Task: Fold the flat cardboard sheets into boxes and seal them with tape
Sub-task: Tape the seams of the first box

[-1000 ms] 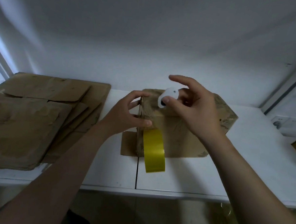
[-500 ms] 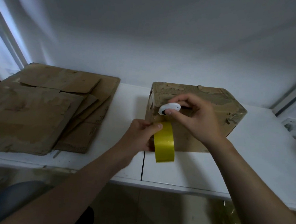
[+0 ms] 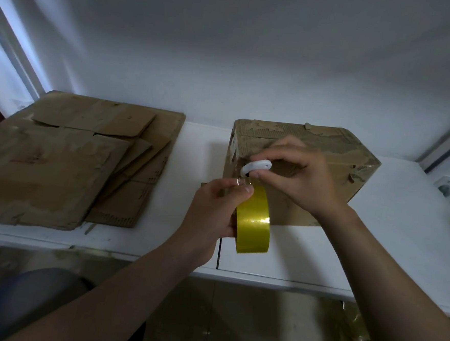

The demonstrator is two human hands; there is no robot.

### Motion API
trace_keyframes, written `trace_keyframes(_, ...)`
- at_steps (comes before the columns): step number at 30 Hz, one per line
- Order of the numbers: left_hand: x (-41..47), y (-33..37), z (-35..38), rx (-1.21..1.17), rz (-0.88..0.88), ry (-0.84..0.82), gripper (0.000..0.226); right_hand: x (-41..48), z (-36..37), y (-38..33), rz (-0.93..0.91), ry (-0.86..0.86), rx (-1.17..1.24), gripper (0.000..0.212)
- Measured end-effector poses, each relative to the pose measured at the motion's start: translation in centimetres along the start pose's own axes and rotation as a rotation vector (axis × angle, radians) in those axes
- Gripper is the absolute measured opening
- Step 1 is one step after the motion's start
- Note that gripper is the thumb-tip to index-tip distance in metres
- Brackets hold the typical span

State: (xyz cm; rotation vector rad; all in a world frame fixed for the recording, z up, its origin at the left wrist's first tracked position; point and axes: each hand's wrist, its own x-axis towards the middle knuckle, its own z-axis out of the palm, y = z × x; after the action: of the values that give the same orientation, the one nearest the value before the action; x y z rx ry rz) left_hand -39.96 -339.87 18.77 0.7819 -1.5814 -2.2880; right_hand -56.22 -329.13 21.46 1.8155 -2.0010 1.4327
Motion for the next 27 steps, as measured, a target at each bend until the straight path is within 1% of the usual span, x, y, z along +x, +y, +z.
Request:
trace_keyframes(2, 0.1, -0.1, 0.0, -0.019, -0.003, -0.011, 0.028, 0.1, 0.3, 0.2, -0.036, -0.010, -0.048, 0.025)
trace_keyframes(5, 0.2, -0.1, 0.0, -0.051, -0.012, -0.019, 0.032, 0.3, 0.6, 0.4, -0.140, -0.065, -0.139, 0.021)
trace_keyframes(7, 0.4, 0.0, -0.1, -0.057, -0.013, -0.018, 0.036, 0.5, 0.8, 0.4, -0.186, -0.093, -0.161, 0.018)
trace_keyframes(9, 0.4, 0.1, -0.1, -0.059, -0.008, -0.012, 0.033, 0.6, 0.6, 0.4, -0.196, -0.109, -0.161, 0.017)
trace_keyframes(13, 0.7, 0.1, -0.3, -0.049, -0.019, -0.008, 0.029, 0.7, -0.7, 0.6, -0.154, -0.121, -0.104, 0.023)
trace_keyframes(18, 0.9, -0.1, -0.8, 0.002, -0.015, -0.010, 0.023, 0.3, -2.2, 0.5, -0.024, -0.094, 0.125, 0.021)
trace_keyframes(22, 0.9, -0.6, -1.0, 0.087, -0.017, -0.014, 0.031, 0.1, -2.6, 0.7, 0.040, -0.067, 0.204, 0.020)
trace_keyframes(24, 1.0, -0.7, -1.0, 0.119, 0.010, -0.001, 0.029, 0.0, -2.8, 0.8, 0.054, -0.049, 0.212, 0.019)
trace_keyframes(27, 1.2, -0.6, -1.3, 0.177, 0.055, 0.037, 0.028, -0.2, -2.5, 1.3, 0.016, -0.016, 0.115, 0.017)
